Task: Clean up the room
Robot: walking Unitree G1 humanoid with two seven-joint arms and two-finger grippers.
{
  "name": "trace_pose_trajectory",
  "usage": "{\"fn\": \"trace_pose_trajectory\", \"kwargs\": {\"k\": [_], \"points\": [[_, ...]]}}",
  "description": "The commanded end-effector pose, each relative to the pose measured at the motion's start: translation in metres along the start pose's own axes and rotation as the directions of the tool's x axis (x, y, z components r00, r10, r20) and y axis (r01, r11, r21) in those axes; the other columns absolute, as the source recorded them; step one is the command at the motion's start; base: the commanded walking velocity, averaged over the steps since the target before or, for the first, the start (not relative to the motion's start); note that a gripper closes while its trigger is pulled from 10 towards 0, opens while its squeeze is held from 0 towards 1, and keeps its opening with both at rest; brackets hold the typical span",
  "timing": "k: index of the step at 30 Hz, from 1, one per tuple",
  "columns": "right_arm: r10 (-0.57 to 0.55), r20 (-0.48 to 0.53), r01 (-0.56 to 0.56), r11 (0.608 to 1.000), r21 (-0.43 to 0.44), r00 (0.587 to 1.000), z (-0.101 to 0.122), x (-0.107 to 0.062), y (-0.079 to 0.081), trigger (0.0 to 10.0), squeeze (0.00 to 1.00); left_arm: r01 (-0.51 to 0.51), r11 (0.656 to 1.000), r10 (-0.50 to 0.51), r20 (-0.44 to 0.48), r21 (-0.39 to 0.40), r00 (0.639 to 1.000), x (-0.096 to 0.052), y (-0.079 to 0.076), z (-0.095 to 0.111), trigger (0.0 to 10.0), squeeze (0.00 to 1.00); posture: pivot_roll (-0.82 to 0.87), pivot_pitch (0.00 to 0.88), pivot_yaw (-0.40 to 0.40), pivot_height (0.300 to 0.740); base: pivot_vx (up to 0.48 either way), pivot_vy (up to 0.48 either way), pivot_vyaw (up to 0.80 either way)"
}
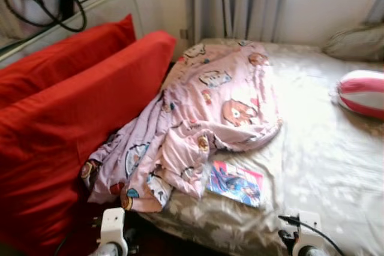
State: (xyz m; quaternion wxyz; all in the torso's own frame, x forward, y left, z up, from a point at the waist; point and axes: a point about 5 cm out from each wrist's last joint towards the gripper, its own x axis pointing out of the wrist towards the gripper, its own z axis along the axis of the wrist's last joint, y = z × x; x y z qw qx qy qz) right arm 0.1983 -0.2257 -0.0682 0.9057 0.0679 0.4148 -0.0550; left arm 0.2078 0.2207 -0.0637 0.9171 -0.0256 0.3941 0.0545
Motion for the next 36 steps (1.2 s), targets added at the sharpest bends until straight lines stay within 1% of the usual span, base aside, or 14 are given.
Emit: {"fn": "trace_pose_trajectory", "kwargs": {"k": [1, 9, 10, 18, 23, 24, 26, 27, 28, 29, 30, 32, 34, 36], "points": [[0.002, -0.013, -0.002, 1.000, 0.015, 1.000, -0.006, -0.001, 0.003, 10.0, 0.00, -0.007, 1.000, 0.007, -0.003, -0.006, 1.000, -0.001, 0.003, -0.001, 10.0, 0.00, -0.04, 0.000, 0.058, 0.740, 0.000, 0.000, 0.00], [0.001, 0.037, -0.002, 1.000, 0.030, 0.999, -0.003, -0.001, 0.002, 10.0, 0.00, 0.004, 1.000, -0.003, 0.037, -0.027, 0.999, -0.001, 0.002, 0.002, 10.0, 0.00, -0.04, 0.000, 0.057, 0.740, 0.000, 0.000, 0.00], [0.008, 0.083, -0.010, 0.999, 0.033, 0.996, 0.001, -0.002, 0.003, 10.0, 0.00, 0.009, 0.999, -0.006, 0.067, -0.044, 0.998, -0.001, 0.002, 0.004, 10.0, 0.00, -0.04, 0.000, 0.056, 0.740, 0.000, 0.000, 0.00], [0.026, 0.223, -0.036, 0.998, 0.042, 0.975, 0.006, -0.006, 0.002, 10.0, 0.00, 0.022, 0.996, -0.008, 0.160, -0.088, 0.987, -0.004, 0.001, 0.006, 10.0, 0.00, -0.04, 0.000, 0.036, 0.740, 0.000, 0.000, 0.00], [0.022, 0.262, -0.040, 0.997, 0.062, 0.965, 0.000, -0.010, 0.000, 10.0, 0.00, 0.029, 0.994, -0.008, 0.192, -0.106, 0.981, -0.008, 0.002, 0.000, 10.0, 0.00, -0.05, 0.000, 0.030, 0.740, 0.000, 0.000, 0.00], [0.021, 0.266, -0.040, 0.997, 0.066, 0.964, -0.003, -0.011, 0.000, 10.0, 0.00, 0.054, 0.995, -0.026, 0.296, -0.087, 0.955, -0.002, -0.004, 0.033, 10.0, 0.00, -0.05, 0.000, 0.036, 0.740, 0.000, 0.000, 0.00], [0.021, 0.270, -0.040, 0.997, 0.068, 0.963, -0.008, -0.013, -0.001, 10.0, 0.00, 0.086, 0.995, -0.053, 0.440, -0.056, 0.896, 0.001, -0.013, 0.082, 10.0, 0.00, -0.05, 0.000, 0.040, 0.740, 0.000, 0.000, 0.00], [0.048, 0.365, -0.068, 0.997, 0.043, 0.930, 0.022, -0.008, 0.010, 10.0, 0.00, 0.103, 0.994, -0.068, 0.540, -0.035, 0.839, -0.002, -0.018, 0.114, 10.0, 0.00, -0.05, 0.000, 0.045, 0.740, 0.000, 0.000, 0.00], [0.048, 0.365, -0.068, 0.997, 0.043, 0.930, 0.022, -0.008, 0.010, 10.0, 0.00, 0.103, 0.994, -0.068, 0.540, -0.035, 0.839, -0.002, -0.018, 0.114, 10.0, 0.00, -0.05, 0.000, 0.045, 0.740, 0.000, 0.000, 0.00], [0.094, 0.544, -0.107, 0.994, -0.008, 0.834, 0.096, -0.003, 0.037, 10.0, 0.00, 0.105, 0.994, -0.073, 0.585, -0.022, 0.807, -0.005, -0.017, 0.123, 10.0, 0.00, -0.05, 0.000, 0.054, 0.740, 0.000, 0.000, 0.00], [0.094, 0.544, -0.107, 0.994, -0.008, 0.834, 0.096, -0.003, 0.037, 10.0, 0.00, 0.105, 0.994, -0.073, 0.585, -0.022, 0.807, -0.005, -0.017, 0.123, 10.0, 0.00, -0.05, 0.000, 0.054, 0.740, 0.000, 0.000, 0.00], [0.092, 0.591, -0.101, 0.995, -0.017, 0.802, 0.110, -0.005, 0.042, 10.0, 0.00, 0.103, 0.995, -0.077, 0.599, -0.008, 0.797, -0.007, -0.014, 0.121, 10.0, 0.00, -0.06, 0.000, 0.070, 0.740, 0.000, 0.000, 0.00], [0.093, 0.625, -0.095, 0.995, -0.030, 0.775, 0.112, -0.009, 0.040, 10.0, 0.00, 0.102, 0.995, -0.083, 0.623, 0.004, 0.778, -0.010, -0.011, 0.119, 10.0, 0.00, -0.06, 0.000, 0.077, 0.740, 0.000, 0.000, 0.00], [0.109, 0.673, -0.088, 0.994, -0.066, 0.731, 0.111, -0.016, 0.039, 10.0, 0.00, 0.105, 0.993, -0.114, 0.649, 0.054, 0.752, -0.017, -0.007, 0.111, 10.0, 0.00, -0.07, 0.000, 0.088, 0.740, 0.000, 0.000, 0.00]]}}
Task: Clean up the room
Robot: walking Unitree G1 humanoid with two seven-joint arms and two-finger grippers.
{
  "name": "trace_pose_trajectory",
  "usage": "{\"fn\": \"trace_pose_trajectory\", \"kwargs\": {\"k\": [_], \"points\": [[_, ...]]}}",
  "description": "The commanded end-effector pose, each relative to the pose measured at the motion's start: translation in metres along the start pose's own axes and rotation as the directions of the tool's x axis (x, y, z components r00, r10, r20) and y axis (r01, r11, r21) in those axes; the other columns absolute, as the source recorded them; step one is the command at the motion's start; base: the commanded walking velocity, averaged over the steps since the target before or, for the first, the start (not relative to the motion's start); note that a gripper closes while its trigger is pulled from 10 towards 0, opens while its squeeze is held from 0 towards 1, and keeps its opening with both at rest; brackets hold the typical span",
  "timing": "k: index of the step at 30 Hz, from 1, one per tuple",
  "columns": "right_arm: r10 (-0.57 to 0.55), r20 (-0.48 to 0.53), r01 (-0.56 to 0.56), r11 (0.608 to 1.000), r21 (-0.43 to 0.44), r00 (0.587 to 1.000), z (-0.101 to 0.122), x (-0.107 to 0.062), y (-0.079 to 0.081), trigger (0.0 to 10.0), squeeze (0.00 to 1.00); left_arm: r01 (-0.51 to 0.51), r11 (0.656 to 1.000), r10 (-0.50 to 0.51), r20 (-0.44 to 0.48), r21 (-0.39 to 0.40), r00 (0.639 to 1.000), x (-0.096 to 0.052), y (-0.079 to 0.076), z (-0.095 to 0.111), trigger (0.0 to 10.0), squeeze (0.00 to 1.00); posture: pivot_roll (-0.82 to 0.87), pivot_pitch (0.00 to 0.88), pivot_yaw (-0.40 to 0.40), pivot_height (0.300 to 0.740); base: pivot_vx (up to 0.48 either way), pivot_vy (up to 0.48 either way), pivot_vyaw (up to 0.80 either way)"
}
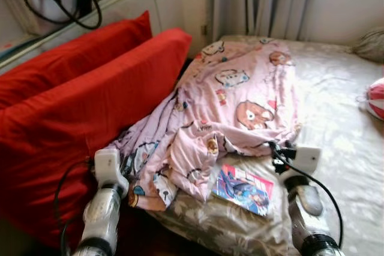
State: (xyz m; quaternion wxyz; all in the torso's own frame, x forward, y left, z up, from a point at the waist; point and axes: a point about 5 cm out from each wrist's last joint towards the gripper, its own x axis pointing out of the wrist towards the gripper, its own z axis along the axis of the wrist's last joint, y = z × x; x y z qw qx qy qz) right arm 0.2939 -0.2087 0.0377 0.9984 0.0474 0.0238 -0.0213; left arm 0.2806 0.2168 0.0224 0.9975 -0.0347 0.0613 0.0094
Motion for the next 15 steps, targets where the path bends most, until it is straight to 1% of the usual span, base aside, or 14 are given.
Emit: {"fn": "trace_pose_trajectory", "kwargs": {"k": [1, 2, 3, 4, 6, 9, 11, 12, 13, 15], "points": [[-0.002, -0.051, 0.002, 1.000, 0.004, 0.999, -0.019, -0.018, 0.000, 10.0, 0.00, 0.020, 0.999, -0.021, 0.032, 0.043, 0.999, -0.006, 0.006, 0.002, 10.0, 0.00, -0.07, 0.000, 0.092, 0.740, 0.000, 0.000, 0.00], [-0.001, -0.045, 0.001, 1.000, 0.003, 0.999, -0.019, -0.019, 0.000, 10.0, 0.00, 0.026, 0.998, -0.028, 0.037, 0.054, 0.999, -0.009, 0.006, 0.001, 10.0, 0.00, -0.07, 0.000, 0.091, 0.740, 0.000, 0.000, 0.00], [0.014, -0.033, -0.015, 1.000, -0.013, 0.999, -0.018, -0.022, 0.000, 10.0, 0.00, 0.028, 0.998, -0.031, 0.041, 0.063, 0.999, -0.015, 0.007, -0.002, 10.0, 0.00, -0.07, 0.000, 0.087, 0.740, 0.000, 0.000, 0.00], [0.014, -0.033, -0.015, 1.000, -0.013, 0.999, -0.018, -0.022, 0.000, 10.0, 0.00, 0.028, 0.998, -0.031, 0.041, 0.063, 0.999, -0.015, 0.007, -0.002, 10.0, 0.00, -0.07, 0.000, 0.087, 0.740, 0.000, 0.000, 0.00], [0.015, -0.024, -0.016, 1.000, -0.025, 1.000, -0.018, -0.024, -0.001, 10.0, 0.00, 0.028, 0.998, -0.031, 0.048, 0.062, 0.998, -0.021, 0.010, -0.003, 10.0, 0.00, -0.07, 0.000, 0.083, 0.740, 0.000, 0.000, 0.00], [-0.017, 0.006, 0.017, 0.999, -0.032, 1.000, -0.014, -0.035, -0.009, 10.0, 0.00, 0.031, 0.997, -0.036, 0.070, 0.068, 0.997, -0.037, 0.014, -0.005, 10.0, 0.00, -0.07, 0.000, 0.056, 0.740, 0.000, 0.000, 0.00], [-0.022, 0.019, 0.023, 0.998, -0.050, 1.000, -0.011, -0.042, -0.013, 10.0, 0.00, 0.025, 0.997, -0.031, 0.091, 0.070, 0.995, -0.043, 0.014, -0.003, 10.0, 0.00, -0.07, 0.000, 0.041, 0.740, 0.000, 0.000, 0.00], [-0.026, 0.026, 0.027, 0.998, -0.053, 0.999, -0.009, -0.047, -0.016, 10.0, 0.00, 0.021, 0.997, -0.029, 0.107, 0.069, 0.994, -0.046, 0.012, 0.000, 10.0, 0.00, -0.07, 0.000, 0.031, 0.740, 0.000, 0.000, 0.00], [-0.026, 0.026, 0.027, 0.998, -0.053, 0.999, -0.009, -0.047, -0.016, 10.0, 0.00, 0.021, 0.997, -0.029, 0.107, 0.069, 0.994, -0.046, 0.012, 0.000, 10.0, 0.00, -0.07, 0.000, 0.031, 0.740, 0.000, 0.000, 0.00], [-0.007, 0.041, 0.011, 0.995, -0.102, 0.999, -0.003, -0.048, -0.019, 10.0, 0.00, 0.030, 0.997, -0.039, 0.139, 0.064, 0.989, -0.043, 0.001, 0.007, 10.0, 0.00, -0.06, 0.000, 0.013, 0.740, 0.000, 0.000, 0.00]]}}
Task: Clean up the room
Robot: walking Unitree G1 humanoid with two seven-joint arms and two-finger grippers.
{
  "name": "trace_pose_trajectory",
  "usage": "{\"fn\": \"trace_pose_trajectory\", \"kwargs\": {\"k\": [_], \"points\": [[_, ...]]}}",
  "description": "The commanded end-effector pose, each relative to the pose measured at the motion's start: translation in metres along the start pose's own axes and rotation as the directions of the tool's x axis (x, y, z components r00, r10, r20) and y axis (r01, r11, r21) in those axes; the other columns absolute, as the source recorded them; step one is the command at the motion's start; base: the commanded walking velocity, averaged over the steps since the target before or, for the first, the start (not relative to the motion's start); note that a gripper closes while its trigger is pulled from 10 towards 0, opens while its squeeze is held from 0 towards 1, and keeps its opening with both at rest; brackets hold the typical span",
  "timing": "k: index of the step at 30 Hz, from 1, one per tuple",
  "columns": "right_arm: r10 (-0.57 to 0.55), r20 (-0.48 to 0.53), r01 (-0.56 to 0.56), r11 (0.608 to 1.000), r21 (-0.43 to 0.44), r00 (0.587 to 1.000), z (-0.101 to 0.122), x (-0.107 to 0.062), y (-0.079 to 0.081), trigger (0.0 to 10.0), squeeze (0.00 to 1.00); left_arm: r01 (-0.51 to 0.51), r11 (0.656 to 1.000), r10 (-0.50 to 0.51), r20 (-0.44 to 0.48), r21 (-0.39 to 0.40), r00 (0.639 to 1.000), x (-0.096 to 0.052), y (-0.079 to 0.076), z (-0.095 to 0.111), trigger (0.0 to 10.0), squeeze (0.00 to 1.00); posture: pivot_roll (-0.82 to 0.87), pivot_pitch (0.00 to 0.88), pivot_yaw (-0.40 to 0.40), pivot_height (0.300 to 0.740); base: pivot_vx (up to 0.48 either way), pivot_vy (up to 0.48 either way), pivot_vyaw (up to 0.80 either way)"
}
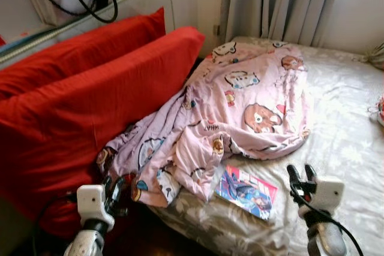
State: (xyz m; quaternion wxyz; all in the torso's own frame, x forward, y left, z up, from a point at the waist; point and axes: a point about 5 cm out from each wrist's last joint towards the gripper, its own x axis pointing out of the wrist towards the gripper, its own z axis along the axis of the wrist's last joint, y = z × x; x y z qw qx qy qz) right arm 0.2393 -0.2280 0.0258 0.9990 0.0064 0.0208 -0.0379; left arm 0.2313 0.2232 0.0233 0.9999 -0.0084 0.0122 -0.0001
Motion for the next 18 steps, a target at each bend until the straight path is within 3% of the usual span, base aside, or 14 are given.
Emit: {"fn": "trace_pose_trajectory", "kwargs": {"k": [1, 7, 18], "points": [[0.030, 0.046, -0.028, 0.999, -0.035, 0.998, 0.014, 0.005, 0.003, 10.0, 0.00, 0.024, 1.000, -0.024, 0.058, -0.002, 0.998, 0.009, -0.012, 0.015, 10.0, 0.00, -0.06, 0.000, 0.007, 0.740, 0.000, 0.000, 0.00], [0.021, 0.076, -0.018, 0.999, -0.036, 0.997, 0.028, 0.008, -0.001, 10.0, 0.00, 0.042, 0.999, -0.041, 0.097, -0.003, 0.994, 0.009, -0.025, 0.025, 10.0, 0.00, -0.05, 0.000, -0.015, 0.740, 0.000, 0.000, 0.00], [0.070, 0.028, -0.068, 0.995, -0.068, 0.997, 0.043, 0.011, 0.007, 10.0, 0.00, 0.005, 1.000, -0.007, 0.103, 0.013, 0.995, -0.003, -0.015, 0.046, 10.0, 0.00, -0.01, 0.000, -0.022, 0.740, 0.000, 0.000, 0.00]]}}
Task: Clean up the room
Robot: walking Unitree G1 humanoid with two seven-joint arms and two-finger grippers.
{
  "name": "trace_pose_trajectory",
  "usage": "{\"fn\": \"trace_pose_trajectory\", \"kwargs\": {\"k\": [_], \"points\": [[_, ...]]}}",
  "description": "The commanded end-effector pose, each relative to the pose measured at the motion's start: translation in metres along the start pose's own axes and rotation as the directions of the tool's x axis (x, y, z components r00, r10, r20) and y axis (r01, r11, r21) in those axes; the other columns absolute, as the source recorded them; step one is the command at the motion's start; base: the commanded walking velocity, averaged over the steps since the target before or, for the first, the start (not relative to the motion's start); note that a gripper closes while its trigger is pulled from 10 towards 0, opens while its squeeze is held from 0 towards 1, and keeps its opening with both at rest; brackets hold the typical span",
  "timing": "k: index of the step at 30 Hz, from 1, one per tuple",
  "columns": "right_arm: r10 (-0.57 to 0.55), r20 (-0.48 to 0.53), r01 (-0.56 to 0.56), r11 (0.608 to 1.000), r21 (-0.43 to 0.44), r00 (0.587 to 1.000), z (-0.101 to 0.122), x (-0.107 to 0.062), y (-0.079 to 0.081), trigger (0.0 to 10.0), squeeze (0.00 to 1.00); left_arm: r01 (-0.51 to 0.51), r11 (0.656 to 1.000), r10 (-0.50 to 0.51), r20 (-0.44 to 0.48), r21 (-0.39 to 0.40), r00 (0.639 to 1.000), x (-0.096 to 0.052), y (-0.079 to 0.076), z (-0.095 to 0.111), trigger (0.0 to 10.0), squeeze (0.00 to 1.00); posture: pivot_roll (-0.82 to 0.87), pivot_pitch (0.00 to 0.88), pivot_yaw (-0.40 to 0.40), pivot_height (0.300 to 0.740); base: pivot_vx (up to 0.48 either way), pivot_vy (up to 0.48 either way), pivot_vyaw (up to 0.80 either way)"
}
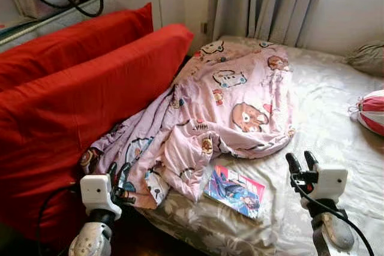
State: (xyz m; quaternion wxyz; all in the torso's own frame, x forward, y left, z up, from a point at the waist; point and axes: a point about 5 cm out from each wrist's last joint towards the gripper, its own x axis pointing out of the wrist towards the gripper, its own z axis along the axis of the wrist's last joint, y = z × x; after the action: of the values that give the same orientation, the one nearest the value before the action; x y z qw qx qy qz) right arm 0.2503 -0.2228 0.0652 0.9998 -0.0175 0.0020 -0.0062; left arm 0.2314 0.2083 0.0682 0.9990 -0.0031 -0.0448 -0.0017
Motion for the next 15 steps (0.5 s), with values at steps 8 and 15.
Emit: {"fn": "trace_pose_trajectory", "kwargs": {"k": [8, 15], "points": [[0.005, -0.065, -0.006, 1.000, -0.018, 0.998, -0.001, -0.004, 0.002, 10.0, 0.00, 0.001, 1.000, 0.000, -0.021, 0.016, 1.000, -0.008, 0.005, 0.010, 10.0, 0.00, 0.00, 0.000, -0.022, 0.700, 0.000, 0.000, 0.00], [0.032, -0.057, -0.034, 0.999, -0.029, 0.998, 0.000, -0.009, 0.006, 10.0, 0.00, 0.016, 1.000, -0.016, -0.036, 0.018, 0.999, -0.012, 0.004, 0.014, 10.0, 0.00, 0.00, 0.000, -0.018, 0.670, 0.000, 0.000, 0.00]]}}
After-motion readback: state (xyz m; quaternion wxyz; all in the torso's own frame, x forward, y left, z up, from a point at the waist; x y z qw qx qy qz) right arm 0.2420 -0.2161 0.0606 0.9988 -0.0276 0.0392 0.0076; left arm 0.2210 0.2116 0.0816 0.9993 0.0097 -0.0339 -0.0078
